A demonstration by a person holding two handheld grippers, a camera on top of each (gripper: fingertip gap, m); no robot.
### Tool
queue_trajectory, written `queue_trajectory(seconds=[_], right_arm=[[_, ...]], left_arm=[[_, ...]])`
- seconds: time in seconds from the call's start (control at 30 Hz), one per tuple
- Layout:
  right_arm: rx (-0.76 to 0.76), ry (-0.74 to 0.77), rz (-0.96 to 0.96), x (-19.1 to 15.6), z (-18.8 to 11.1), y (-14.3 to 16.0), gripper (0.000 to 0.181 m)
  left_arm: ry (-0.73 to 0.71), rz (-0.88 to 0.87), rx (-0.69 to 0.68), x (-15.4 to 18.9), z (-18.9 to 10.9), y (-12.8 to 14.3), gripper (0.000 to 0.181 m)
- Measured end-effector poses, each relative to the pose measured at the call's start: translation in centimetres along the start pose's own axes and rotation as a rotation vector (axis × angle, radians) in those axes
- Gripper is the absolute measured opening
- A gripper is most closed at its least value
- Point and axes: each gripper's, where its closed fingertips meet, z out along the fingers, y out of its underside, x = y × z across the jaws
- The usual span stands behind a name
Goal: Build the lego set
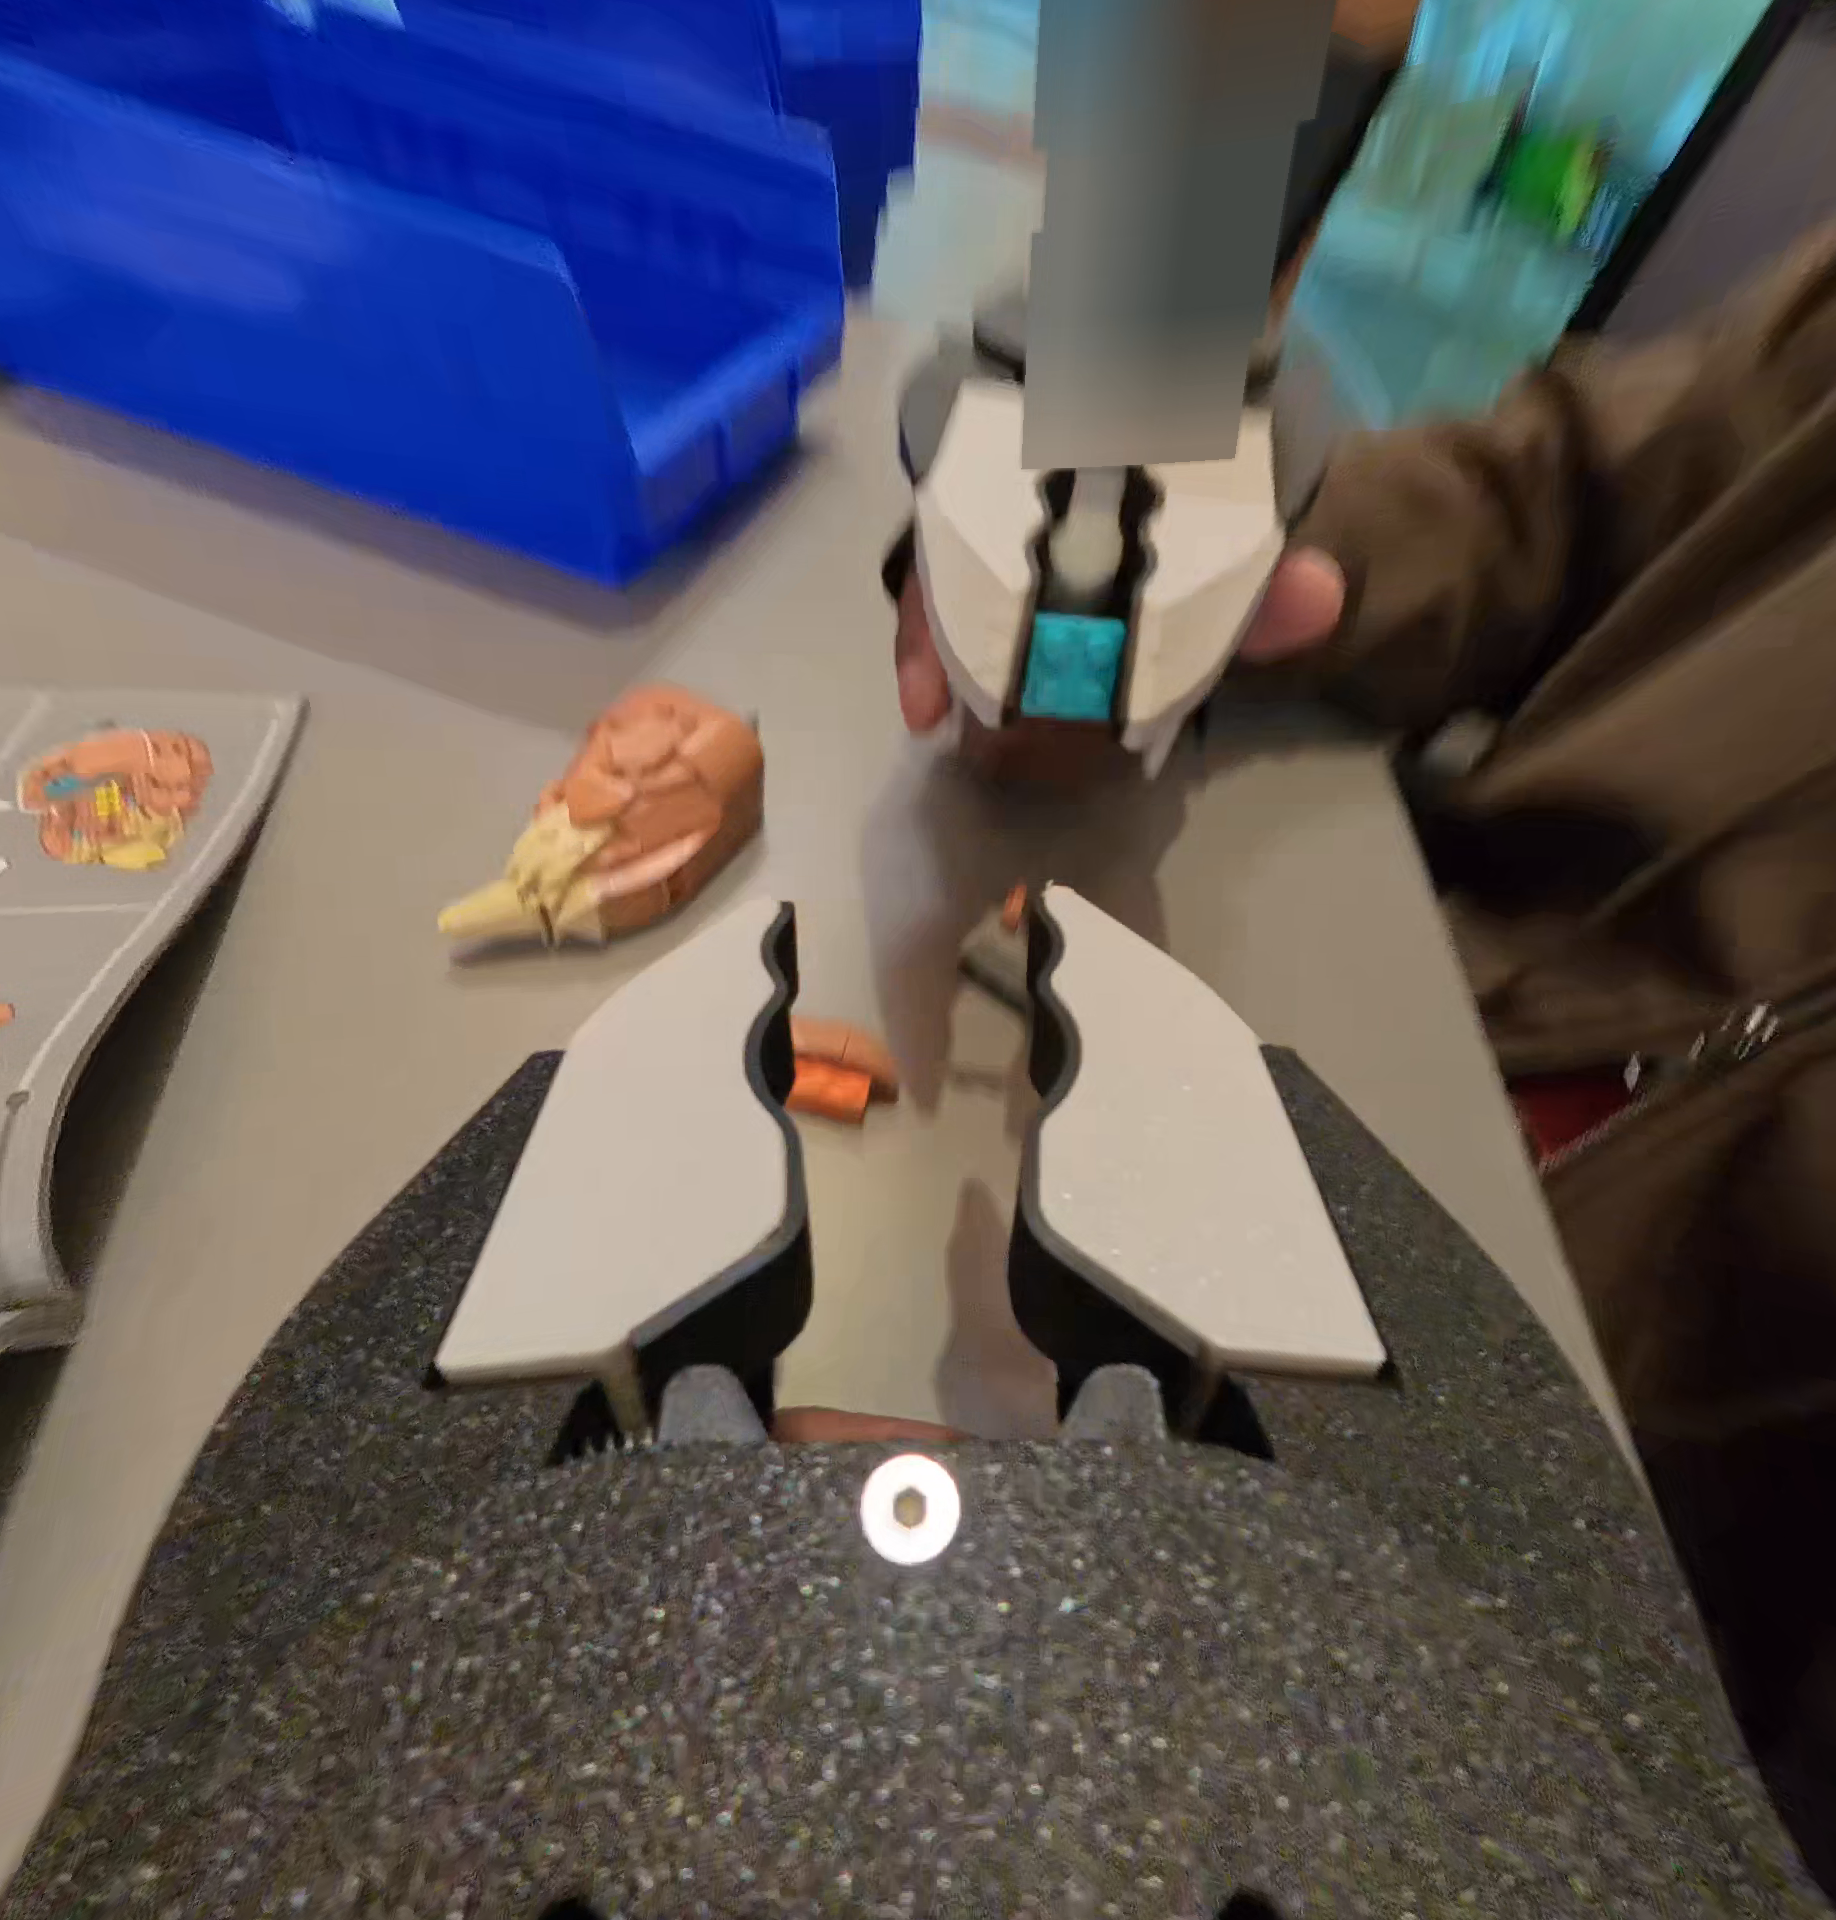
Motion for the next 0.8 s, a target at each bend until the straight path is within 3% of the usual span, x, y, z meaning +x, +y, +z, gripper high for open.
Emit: queue_trajectory(seconds=[0.03,0.13,0.3,0.43,0.8], right_arm=[[0.074,-0.022,-0.01,-0.5,0.0,-1.0,0.018],[0.291,-0.067,-0.005,-1.4,-0.6,-3.8,0.017],[0.458,-0.083,-0.03,-2.1,-1.3,-5.8,0.017],[0.474,-0.094,-0.041,-2.4,-1.0,-5.8,0.017],[0.441,-0.096,-0.119,-2.9,-0.6,-5.4,0.018]], left_arm=[[0.0,-0.026,0.098,0.4,-0.2,-1.2,0.042],[0.063,-0.184,0.363,2.1,-1.0,-4.4,0.039],[0.236,-0.562,0.64,3.0,-1.9,-6.8,0.025],[0.373,-0.7,0.663,4.3,-0.9,-7.0,0.023],[0.469,-0.791,0.647,4.8,-0.1,-7.1,0.02]])
